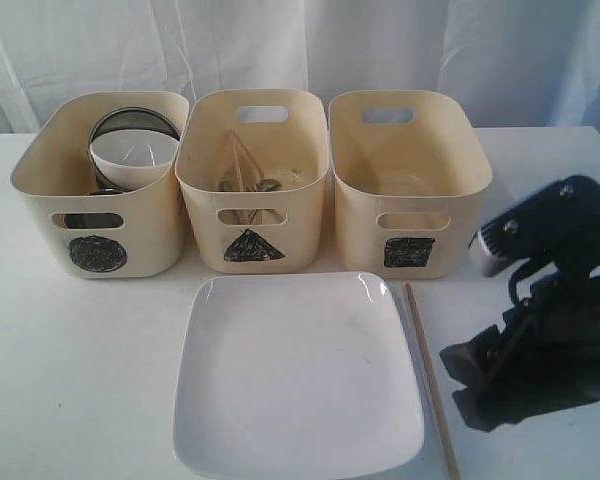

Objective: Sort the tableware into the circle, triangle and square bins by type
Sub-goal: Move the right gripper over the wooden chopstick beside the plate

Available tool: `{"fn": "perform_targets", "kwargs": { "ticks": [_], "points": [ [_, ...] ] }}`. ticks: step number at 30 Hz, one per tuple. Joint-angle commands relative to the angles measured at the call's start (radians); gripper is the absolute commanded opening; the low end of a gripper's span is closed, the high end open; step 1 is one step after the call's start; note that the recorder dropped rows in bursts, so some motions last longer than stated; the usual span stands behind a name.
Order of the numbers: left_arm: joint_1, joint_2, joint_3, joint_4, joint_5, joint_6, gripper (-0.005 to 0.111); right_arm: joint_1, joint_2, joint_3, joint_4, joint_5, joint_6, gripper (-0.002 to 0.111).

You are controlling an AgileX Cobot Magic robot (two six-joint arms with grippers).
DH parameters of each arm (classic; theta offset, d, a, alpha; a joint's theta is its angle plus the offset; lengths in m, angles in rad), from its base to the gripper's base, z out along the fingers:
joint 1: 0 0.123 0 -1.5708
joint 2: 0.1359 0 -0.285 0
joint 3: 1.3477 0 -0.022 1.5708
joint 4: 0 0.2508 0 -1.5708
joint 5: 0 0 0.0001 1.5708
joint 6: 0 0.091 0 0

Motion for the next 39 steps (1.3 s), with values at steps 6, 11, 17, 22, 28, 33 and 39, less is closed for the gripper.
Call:
{"fn": "perform_targets", "kwargs": {
  "ticks": [6,11,17,22,28,33,39],
  "points": [
    [-0.006,-0.004,0.005,-0.011,-0.003,-0.003,0.0,-0.004,0.076,0.151,0.0,-0.404,0.135,0.062],
    [-0.006,-0.004,0.005,-0.011,-0.003,-0.003,0.0,-0.004,0.181,0.16,0.0,-0.455,0.157,0.062],
    [-0.006,-0.004,0.005,-0.011,-0.003,-0.003,0.0,-0.004,0.315,0.16,0.0,-0.489,0.157,0.046],
    [-0.006,-0.004,0.005,-0.011,-0.003,-0.003,0.0,-0.004,0.402,0.16,0.0,-0.515,0.157,0.041],
    [-0.006,-0.004,0.005,-0.011,-0.003,-0.003,0.0,-0.004,0.465,0.16,0.0,-0.574,0.157,0.045],
    [-0.006,-0.004,0.005,-0.011,-0.003,-0.003,0.0,-0.006,0.47,0.16,0.012,-0.625,0.157,0.047],
    [-0.006,-0.004,0.005,-0.011,-0.003,-0.003,0.0,-0.074,0.47,0.16,0.037,-0.64,0.157,0.047]
  ]
}}
